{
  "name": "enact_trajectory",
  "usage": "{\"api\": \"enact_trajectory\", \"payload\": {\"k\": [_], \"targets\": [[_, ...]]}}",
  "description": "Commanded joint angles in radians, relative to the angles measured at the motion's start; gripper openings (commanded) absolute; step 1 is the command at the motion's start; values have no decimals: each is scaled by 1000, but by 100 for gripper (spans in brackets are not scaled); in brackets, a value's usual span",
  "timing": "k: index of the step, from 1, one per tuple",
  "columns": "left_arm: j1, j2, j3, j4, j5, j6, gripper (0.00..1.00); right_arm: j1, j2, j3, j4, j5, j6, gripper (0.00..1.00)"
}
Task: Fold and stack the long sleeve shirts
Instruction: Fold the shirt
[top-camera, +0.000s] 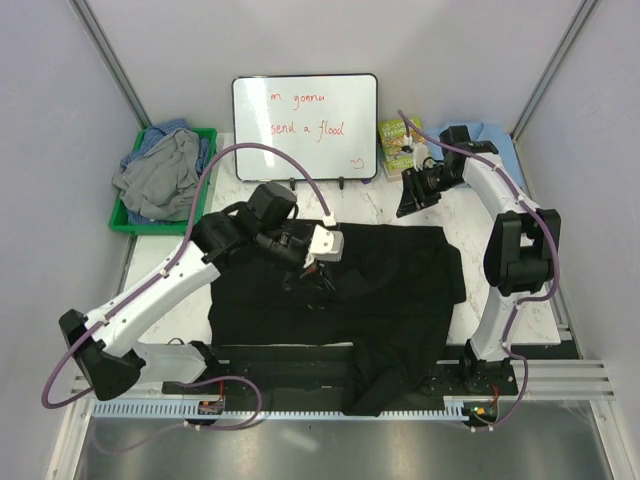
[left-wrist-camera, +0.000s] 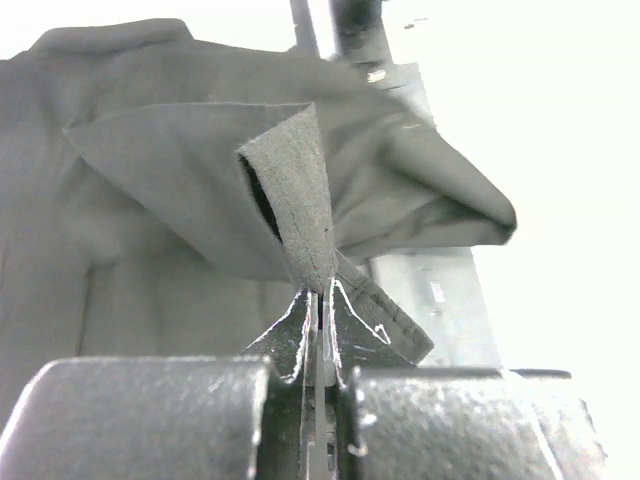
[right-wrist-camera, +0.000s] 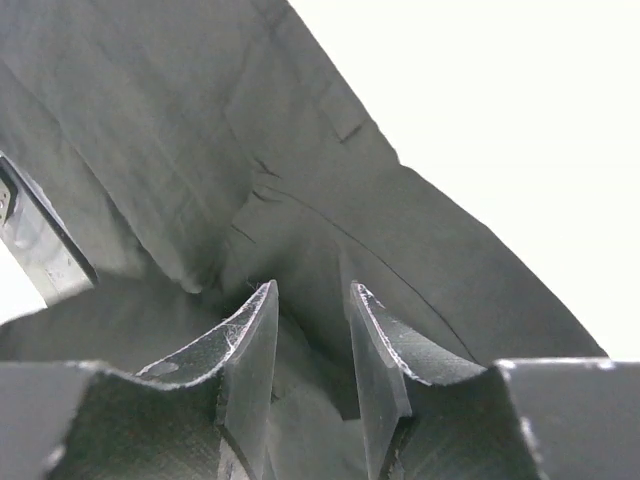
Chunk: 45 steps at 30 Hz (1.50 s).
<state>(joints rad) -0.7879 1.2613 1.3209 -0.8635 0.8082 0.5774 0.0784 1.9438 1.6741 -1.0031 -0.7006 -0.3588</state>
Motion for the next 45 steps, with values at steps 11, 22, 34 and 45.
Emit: {"api": "enact_trajectory", "payload": {"k": [11,22,34,45], "targets": [[-258,102,75,87,-121,-131,2,141,-138,-399,83,-57,-98,35],[219,58,-179,349,-130,-507,2,103,-60,-246,-17,1,-75,61],[547,79,-454,495,-225,-545,2,72,55,-59,-156,72,-101,71],[653,121,-422,514,-233,-435,2,72,98,-13,-187,162,-132,71]]}}
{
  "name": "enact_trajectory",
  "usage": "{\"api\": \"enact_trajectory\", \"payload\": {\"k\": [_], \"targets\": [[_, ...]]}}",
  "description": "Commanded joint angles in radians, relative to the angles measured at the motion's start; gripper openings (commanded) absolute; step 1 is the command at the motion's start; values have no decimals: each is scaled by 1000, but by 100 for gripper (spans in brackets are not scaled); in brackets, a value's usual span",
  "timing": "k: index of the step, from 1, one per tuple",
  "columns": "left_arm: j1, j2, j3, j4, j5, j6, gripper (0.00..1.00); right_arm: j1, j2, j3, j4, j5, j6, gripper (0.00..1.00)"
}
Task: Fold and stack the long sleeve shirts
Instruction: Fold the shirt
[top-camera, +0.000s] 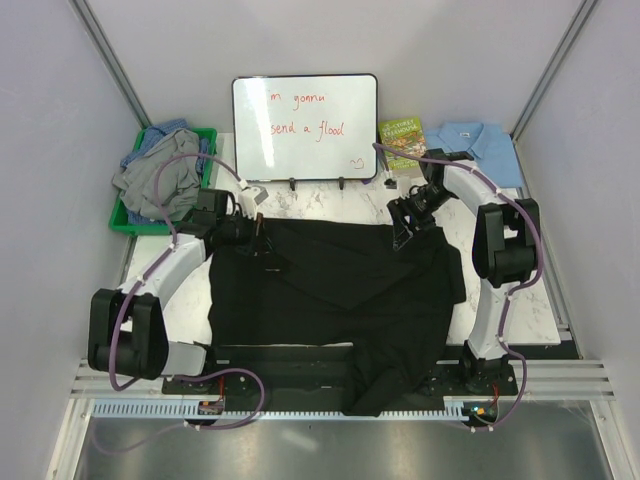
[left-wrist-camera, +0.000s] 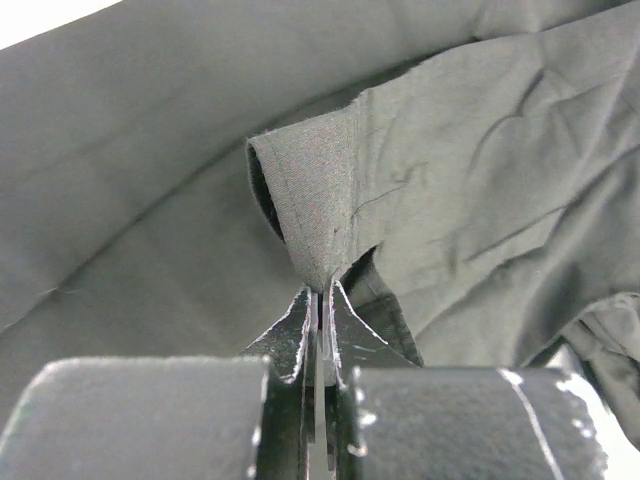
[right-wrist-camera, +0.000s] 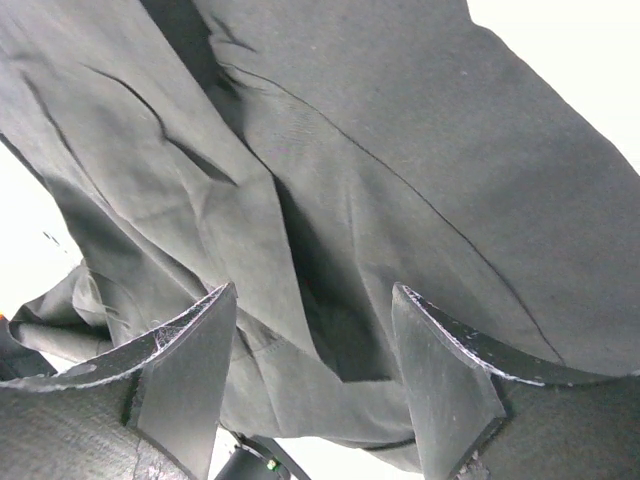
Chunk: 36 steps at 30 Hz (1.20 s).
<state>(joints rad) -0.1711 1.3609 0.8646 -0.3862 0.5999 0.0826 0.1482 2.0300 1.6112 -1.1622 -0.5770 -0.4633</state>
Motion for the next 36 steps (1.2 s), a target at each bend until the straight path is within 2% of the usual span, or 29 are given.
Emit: {"api": "enact_trajectory", "payload": {"k": [1,8,18,21,22,25,26,28,30,33,36], "targets": [[47,27,34,36,-31,62,2,2,13,59,-30,46,-28,71],[142,93,24,84,-68,86,2,2,39,104,-39,108,-29,70],[168,173,22,84,-104,128,3,1,61,203,-66,100,-6,70],[170,204,56,26,-161,134,21,2,50,251,-91,115,-15,69],[204,220,68,8,-185,129,35,2,33,254,-99,121,-21,69],[258,193,111,-55,-157,158,53,8,-16,222,-128,164,-60,66],[263,176,120,-68,-135,183,67,11,-28,204,-136,189,-72,65],[254,136,123,-107,-68,277,70,27,-68,116,-126,222,-84,59],[234,103,116,-129,-68,318,72,42,-82,28,-75,275,-74,56],[183,112,106,-163,-120,378,68,51,-70,-34,-4,347,-45,50],[147,164,122,-166,-135,353,62,53,-25,-60,56,414,-40,48]]}}
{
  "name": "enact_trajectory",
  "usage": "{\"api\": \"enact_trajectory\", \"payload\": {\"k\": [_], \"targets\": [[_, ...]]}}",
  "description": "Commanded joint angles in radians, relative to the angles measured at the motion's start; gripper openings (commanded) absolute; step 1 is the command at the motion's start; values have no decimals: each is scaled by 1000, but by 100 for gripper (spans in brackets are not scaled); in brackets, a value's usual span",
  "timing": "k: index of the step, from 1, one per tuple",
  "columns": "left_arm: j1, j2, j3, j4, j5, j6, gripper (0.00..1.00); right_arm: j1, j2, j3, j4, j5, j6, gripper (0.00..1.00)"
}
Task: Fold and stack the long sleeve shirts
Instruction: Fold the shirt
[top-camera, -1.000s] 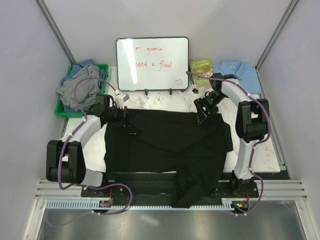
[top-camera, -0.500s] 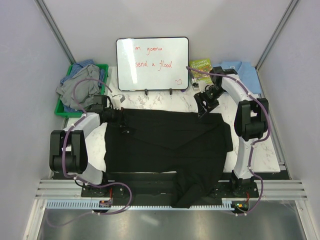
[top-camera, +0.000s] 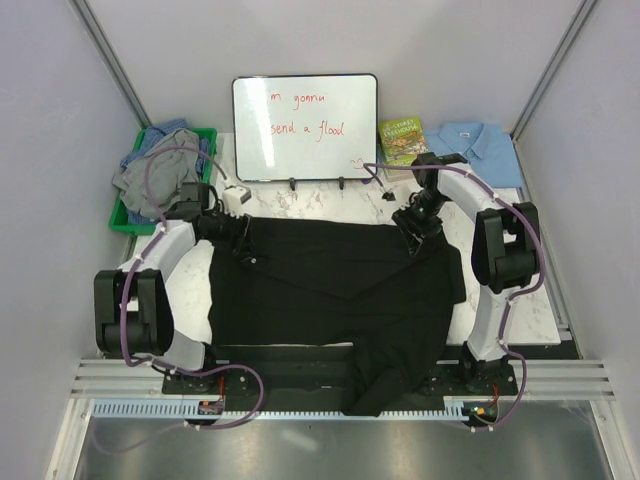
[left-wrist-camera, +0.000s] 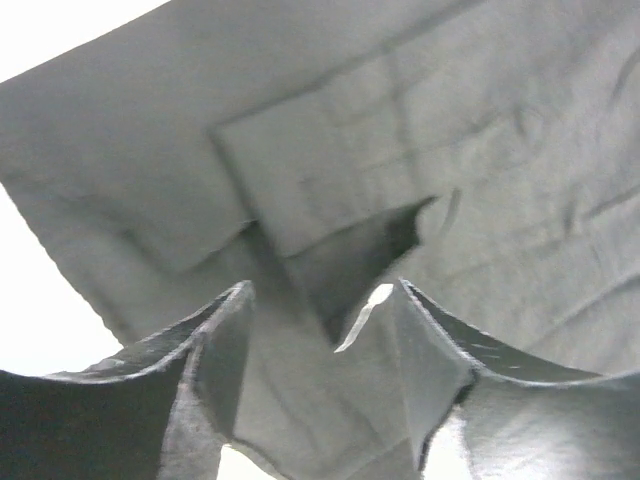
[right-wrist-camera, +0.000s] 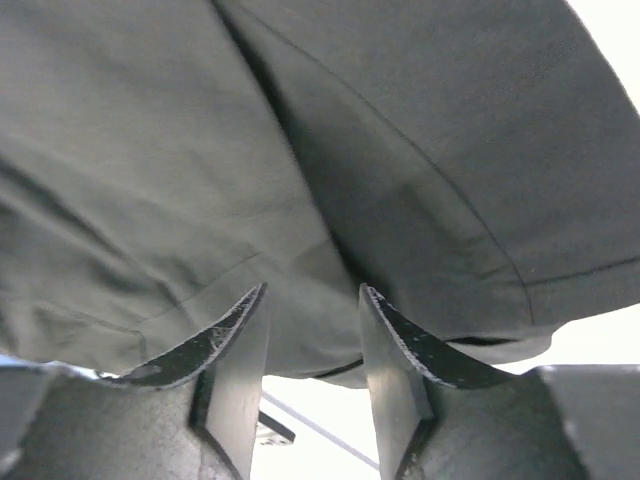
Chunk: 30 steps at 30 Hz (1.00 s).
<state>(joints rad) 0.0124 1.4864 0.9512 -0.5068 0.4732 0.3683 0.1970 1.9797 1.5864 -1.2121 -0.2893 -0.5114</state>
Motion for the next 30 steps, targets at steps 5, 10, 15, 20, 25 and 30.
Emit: {"api": "enact_trajectory", "payload": {"k": [5,10,15,20,25,30], "targets": [[-52,184,102,-27,-131,-5,52,4,137,27,180,208,11,43],[-45,339,190,-4,-168,-20,35,-2,272,191,215,277,13,40],[-48,451,333,-7,-150,-55,35,-24,392,415,204,312,-2,43],[-45,442,419,-58,-67,-26,42,-34,409,570,64,236,-42,53],[-48,227,299,-203,136,110,60,-88,107,348,-12,-3,-186,68],[-49,-50,121,-334,218,349,69,-120,-199,65,-197,-128,-430,73]]}}
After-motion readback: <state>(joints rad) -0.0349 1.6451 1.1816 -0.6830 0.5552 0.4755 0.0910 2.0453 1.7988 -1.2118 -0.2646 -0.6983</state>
